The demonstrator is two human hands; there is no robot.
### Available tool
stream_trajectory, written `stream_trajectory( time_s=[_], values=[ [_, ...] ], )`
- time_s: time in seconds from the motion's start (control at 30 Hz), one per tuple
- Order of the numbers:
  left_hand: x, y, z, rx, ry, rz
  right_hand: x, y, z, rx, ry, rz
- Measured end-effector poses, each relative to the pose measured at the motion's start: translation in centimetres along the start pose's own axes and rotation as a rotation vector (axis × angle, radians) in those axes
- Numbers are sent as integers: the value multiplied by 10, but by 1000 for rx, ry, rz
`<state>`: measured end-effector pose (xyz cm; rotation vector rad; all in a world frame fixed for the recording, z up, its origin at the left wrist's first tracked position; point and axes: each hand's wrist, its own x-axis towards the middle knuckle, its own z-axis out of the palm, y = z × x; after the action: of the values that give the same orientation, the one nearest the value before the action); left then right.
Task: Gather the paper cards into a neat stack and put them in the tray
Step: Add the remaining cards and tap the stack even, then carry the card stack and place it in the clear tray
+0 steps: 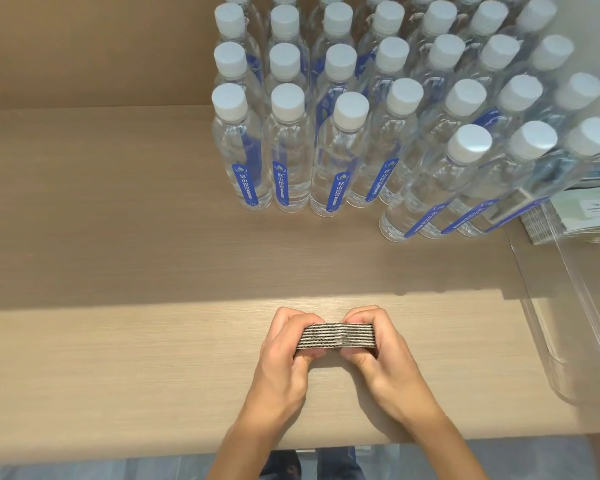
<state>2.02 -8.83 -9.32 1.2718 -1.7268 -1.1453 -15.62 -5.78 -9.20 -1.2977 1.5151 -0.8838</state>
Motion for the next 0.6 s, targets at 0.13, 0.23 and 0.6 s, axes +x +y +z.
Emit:
stream_trajectory(
  time_s=[0.13,0.23,0.6],
  values=[
    [6,19,-7,-136,46,-172,5,-22,-3,152,102,139],
    [14,36,-15,-486,130,-418,9,-46,-9,513,205,241],
    [38,139,-44,-989,275,-526,15,-160,-19,938,362,264]
  ],
)
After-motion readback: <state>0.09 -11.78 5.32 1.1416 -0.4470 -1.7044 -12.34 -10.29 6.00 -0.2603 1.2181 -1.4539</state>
